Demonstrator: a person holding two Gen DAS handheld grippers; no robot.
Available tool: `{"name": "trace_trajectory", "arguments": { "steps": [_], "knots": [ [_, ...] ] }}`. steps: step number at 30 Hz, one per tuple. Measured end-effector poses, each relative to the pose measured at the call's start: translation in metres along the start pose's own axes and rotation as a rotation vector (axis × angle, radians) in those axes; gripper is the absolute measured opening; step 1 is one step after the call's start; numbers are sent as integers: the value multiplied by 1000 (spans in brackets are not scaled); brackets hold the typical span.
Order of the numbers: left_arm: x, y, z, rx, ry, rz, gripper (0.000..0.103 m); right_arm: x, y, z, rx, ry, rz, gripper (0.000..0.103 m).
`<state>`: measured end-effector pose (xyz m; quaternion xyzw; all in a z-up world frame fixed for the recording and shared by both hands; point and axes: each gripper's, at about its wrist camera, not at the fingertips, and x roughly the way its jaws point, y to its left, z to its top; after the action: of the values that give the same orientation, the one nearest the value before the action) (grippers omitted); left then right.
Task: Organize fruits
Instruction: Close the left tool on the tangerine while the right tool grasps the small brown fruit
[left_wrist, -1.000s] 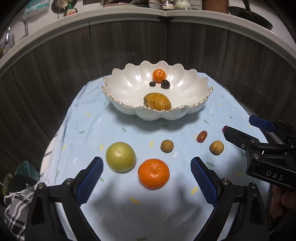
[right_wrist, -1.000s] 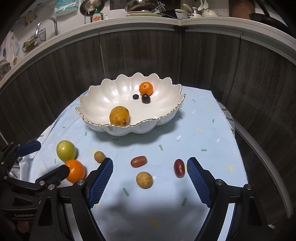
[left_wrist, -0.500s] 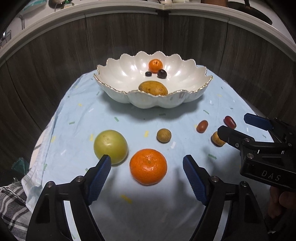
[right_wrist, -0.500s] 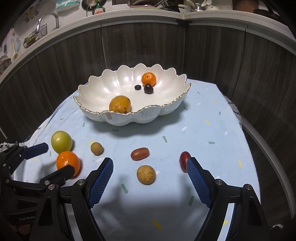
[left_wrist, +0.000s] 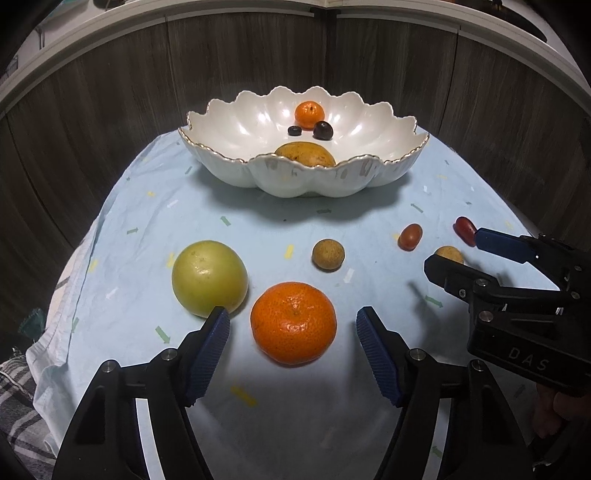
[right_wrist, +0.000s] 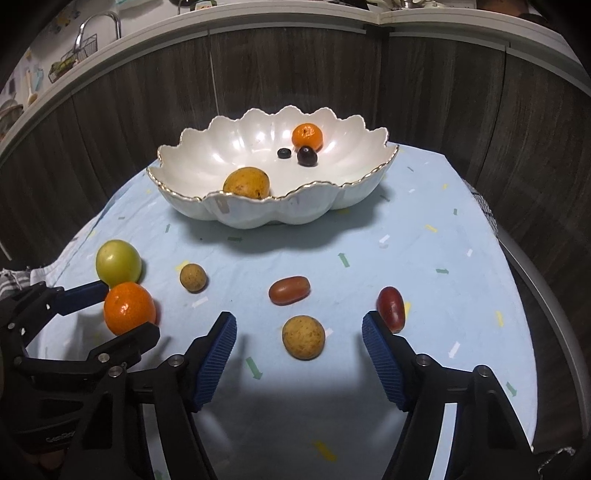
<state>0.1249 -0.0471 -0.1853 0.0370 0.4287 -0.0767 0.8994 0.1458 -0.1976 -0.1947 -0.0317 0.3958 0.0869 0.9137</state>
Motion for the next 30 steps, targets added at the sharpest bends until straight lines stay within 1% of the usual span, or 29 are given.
{"name": "trace_trajectory", "arguments": {
  "steps": [5, 11, 13, 16, 19, 21, 22, 23, 30],
  "knots": [
    [8, 0, -3, 1, 20, 1, 66, 6, 2, -3, -6, 19, -2, 62],
    [13, 0, -5, 2, 26, 5, 66, 14, -3, -4, 18, 47, -6, 56],
    [13, -1, -5, 4, 22, 6, 66, 16, -4, -4, 25, 55, 1, 48],
    [13, -1, -6, 4, 15, 5, 65, 16, -5, -4, 28, 58, 3, 44],
    [12, -2, -6, 12, 8, -4, 55, 16, -5, -4, 28, 57, 3, 38],
    [10, -4, -7, 21, 0, -2, 49, 16, -5, -4, 28, 57, 4, 30],
    [10, -4, -7, 20, -3, 1, 46, 16, -5, -4, 28, 55, 2, 28],
    [10, -3, -7, 18, -5, 1, 45, 16, -5, -4, 29, 55, 3, 28],
    [10, -2, -4, 20, -6, -4, 43, 15, -4, -4, 27, 50, 7, 27]
  ]
}}
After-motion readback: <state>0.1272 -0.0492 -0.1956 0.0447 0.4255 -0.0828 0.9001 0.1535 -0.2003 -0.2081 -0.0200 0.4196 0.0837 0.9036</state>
